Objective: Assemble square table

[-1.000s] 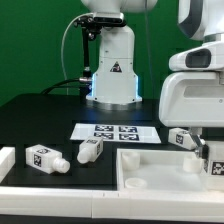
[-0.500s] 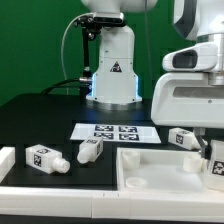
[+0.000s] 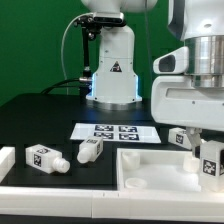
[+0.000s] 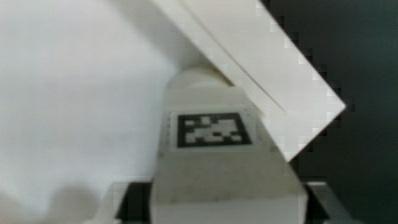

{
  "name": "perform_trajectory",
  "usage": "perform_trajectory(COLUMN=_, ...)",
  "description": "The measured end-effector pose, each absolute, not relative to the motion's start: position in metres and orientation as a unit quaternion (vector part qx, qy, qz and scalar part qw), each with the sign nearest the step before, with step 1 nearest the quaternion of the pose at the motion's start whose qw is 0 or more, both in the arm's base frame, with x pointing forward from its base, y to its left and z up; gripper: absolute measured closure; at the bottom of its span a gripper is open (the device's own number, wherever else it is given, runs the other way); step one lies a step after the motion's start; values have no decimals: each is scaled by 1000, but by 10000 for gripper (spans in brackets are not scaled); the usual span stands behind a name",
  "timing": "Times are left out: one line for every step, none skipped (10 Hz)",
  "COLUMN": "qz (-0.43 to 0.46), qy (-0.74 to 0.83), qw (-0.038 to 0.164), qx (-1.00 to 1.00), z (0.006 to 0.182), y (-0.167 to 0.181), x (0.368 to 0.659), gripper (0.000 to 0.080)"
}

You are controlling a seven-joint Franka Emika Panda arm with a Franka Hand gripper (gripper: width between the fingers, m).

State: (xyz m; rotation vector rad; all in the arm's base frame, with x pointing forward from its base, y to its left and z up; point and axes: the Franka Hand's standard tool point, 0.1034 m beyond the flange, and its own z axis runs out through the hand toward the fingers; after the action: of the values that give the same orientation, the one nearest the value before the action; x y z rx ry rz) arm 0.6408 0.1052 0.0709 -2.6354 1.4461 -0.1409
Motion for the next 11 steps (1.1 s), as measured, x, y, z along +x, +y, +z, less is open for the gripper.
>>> perform_trajectory(qz=-26, qy=537, qw=80, qx=-839, z=71, y=103, x=641, gripper=511)
perform_trajectory(qz=-26, qy=537, qw=80, qx=-839, z=71, y=102, x=641, gripper=511)
perform_trajectory(qz=-23, qy=565, qw=80, qx=-821, z=70, y=103, x=640, gripper=511)
perform_trajectory(qz=-21, qy=582, qw=80, qx=-809, z=70, y=103, x=640, gripper=511)
perform_trajectory(qz=-18, qy=607, qw=81, qx=-790, z=70, y=103, x=640, gripper=511)
perform_trajectory(qz=-14, qy=630, qw=82, qx=-773, z=70, y=104, x=640, gripper=511)
perform_trajectory(qz=4, qy=690, qw=89, qx=-719, z=71, y=105, x=639, gripper=511)
perform_trajectory(qz=11, qy=733, qw=96, qx=-673, z=70, y=106, x=639, gripper=511)
perform_trajectory(qz=16, qy=790, qw=110, qx=-603, z=69, y=109, x=640, gripper=511)
perform_trajectory(qz=13, qy=790, qw=112, qx=-603, z=69, y=109, x=640, gripper=511)
perform_trajectory(qz=12, qy=784, qw=111, qx=-610, z=70, y=109, x=639, gripper=511)
